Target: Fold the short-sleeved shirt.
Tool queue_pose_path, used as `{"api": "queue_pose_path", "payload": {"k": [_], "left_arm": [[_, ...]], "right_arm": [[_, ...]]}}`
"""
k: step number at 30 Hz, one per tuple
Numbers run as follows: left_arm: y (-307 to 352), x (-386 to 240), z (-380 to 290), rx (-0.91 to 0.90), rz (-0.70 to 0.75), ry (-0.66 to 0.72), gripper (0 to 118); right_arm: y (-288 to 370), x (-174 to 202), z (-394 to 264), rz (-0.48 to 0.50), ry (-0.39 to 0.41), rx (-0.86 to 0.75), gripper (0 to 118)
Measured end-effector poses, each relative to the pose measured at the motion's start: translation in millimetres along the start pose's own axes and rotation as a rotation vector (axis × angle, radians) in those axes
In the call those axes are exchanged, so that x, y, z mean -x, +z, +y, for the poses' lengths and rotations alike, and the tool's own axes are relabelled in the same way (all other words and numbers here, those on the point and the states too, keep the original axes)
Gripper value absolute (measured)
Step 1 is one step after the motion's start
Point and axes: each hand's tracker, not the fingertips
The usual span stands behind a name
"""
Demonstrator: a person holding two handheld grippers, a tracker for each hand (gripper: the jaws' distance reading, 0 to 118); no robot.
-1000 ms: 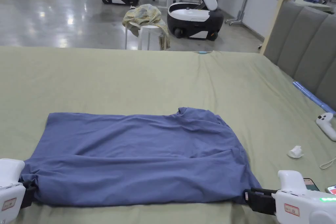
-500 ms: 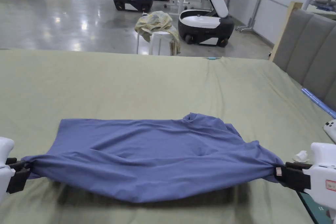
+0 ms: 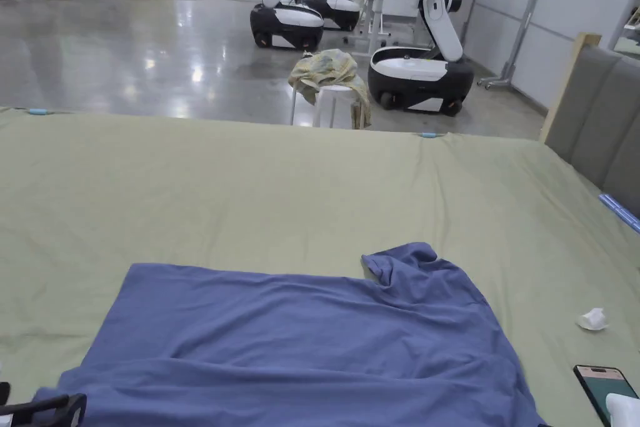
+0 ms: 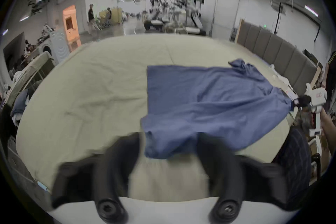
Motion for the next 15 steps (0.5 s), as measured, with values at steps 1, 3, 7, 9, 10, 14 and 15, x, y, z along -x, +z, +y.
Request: {"api": "queue_pose_path", "payload": {"k": [1,3,7,9,10,14,15], "left_arm": [[9,-8,2,-0.046,0.020,-0.012,86],[22,-35,12,-0.183,0.057,-0.036,86],[14,-69,27,-0.380,0.064,-0.070,85],[3,-79,37,-0.425,0.082,-0.052,83],[-2,-79,43,-0.407,0.074,-0.040,82],[-30,-77,55,-0.337,0.053,0.010,4],[-41,-77,57,-0.291,0.038,-0.032,4]], "right_arm": [[13,9,4,-0.011,0.034,-0.098,112],[31,40,11,-0.031,0.097,-0.222,117],[48,106,17,-0.063,0.210,-0.558,113],[42,130,20,-0.079,0.246,-0.626,107],[38,138,22,-0.059,0.251,-0.626,102],[18,153,28,-0.001,0.223,-0.557,8],[15,154,27,0.016,0.231,-0.545,8]]}}
